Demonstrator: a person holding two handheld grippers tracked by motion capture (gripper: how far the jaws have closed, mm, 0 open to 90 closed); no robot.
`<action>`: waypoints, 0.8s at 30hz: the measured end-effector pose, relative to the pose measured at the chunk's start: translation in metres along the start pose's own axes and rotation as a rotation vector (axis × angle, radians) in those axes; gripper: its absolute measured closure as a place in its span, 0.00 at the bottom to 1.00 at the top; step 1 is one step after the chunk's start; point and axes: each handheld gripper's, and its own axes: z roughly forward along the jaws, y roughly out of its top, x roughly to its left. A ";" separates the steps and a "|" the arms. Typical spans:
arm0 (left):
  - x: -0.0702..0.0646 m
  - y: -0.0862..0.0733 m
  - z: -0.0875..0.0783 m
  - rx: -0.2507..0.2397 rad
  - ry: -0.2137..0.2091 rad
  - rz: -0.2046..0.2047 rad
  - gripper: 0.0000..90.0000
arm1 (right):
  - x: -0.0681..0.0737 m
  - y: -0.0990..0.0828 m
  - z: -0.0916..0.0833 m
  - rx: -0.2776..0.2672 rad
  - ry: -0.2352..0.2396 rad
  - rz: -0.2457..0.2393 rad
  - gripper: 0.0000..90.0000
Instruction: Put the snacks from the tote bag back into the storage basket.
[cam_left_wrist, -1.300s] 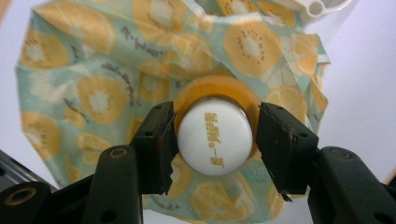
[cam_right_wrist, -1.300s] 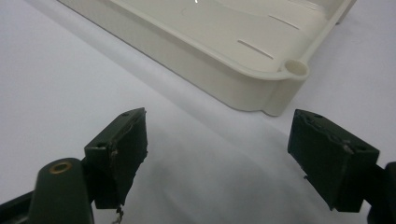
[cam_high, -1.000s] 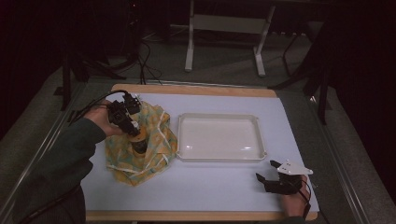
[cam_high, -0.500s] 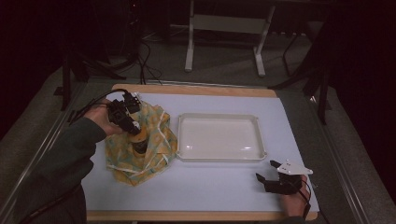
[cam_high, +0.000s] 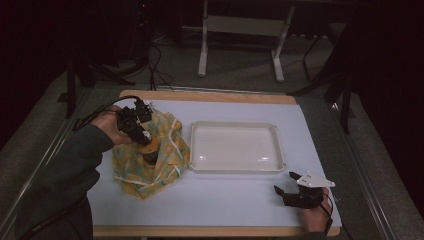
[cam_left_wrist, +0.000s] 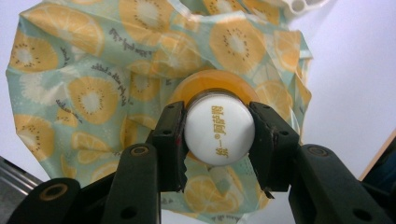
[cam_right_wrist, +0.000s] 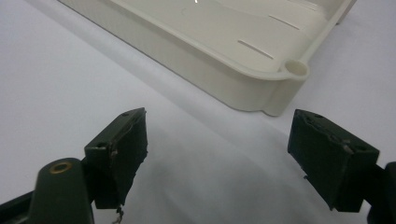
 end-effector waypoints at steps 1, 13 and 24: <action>-0.001 0.001 -0.001 0.003 0.000 0.002 0.66 | 0.000 0.000 0.000 0.000 0.000 0.000 0.22; 0.000 0.001 -0.016 0.005 0.022 0.001 0.66 | 0.000 0.000 0.000 -0.001 0.000 0.002 0.22; -0.001 0.000 -0.028 0.012 0.017 0.009 0.66 | 0.000 0.000 0.000 -0.003 -0.001 0.001 0.22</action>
